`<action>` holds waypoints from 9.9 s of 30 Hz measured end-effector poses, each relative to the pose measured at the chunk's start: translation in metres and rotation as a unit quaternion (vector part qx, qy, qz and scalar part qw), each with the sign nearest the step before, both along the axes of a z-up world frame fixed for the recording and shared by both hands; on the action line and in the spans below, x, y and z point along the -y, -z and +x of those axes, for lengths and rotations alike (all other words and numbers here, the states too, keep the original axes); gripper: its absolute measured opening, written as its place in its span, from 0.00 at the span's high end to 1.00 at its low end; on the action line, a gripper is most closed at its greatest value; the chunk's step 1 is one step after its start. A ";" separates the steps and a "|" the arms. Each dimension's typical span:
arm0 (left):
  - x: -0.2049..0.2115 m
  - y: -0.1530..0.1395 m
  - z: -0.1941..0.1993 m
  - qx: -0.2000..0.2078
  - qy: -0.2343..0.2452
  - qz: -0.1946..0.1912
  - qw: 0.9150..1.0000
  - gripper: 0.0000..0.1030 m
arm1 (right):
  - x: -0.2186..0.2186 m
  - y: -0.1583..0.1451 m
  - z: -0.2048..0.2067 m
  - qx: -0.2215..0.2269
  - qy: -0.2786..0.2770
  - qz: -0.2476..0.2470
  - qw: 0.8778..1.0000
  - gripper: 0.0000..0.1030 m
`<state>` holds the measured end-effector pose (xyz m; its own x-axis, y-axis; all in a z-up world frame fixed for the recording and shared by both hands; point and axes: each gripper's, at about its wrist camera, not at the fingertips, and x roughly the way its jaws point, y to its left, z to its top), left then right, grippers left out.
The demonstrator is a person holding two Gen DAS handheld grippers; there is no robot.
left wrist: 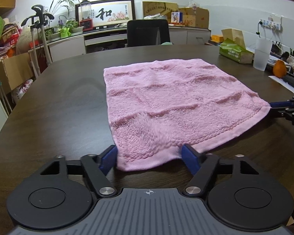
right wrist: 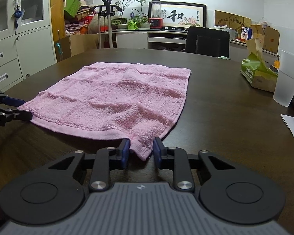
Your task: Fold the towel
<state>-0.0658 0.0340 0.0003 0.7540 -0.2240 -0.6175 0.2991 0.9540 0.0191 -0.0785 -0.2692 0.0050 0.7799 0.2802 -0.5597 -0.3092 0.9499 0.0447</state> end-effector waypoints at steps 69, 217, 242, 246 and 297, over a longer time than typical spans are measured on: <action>0.008 -0.035 0.169 0.008 -0.104 -0.007 0.994 0.80 | -0.015 -0.028 0.177 0.021 0.108 0.054 0.992 0.88; -0.027 -0.018 0.128 0.029 -0.139 0.064 0.988 0.97 | -0.019 -0.004 0.177 -0.017 0.035 0.063 0.997 0.13; 0.018 0.000 0.151 0.031 -0.010 0.107 0.994 0.82 | -0.080 -0.029 0.227 -0.024 -0.025 -0.098 0.995 0.10; 0.016 -0.003 0.152 0.033 -0.020 0.104 0.994 0.76 | -0.087 -0.036 0.221 -0.019 -0.097 -0.065 0.993 0.11; 0.023 -0.019 0.130 0.066 0.005 0.074 0.995 0.41 | -0.040 -0.037 0.236 -0.037 -0.031 0.092 0.995 0.60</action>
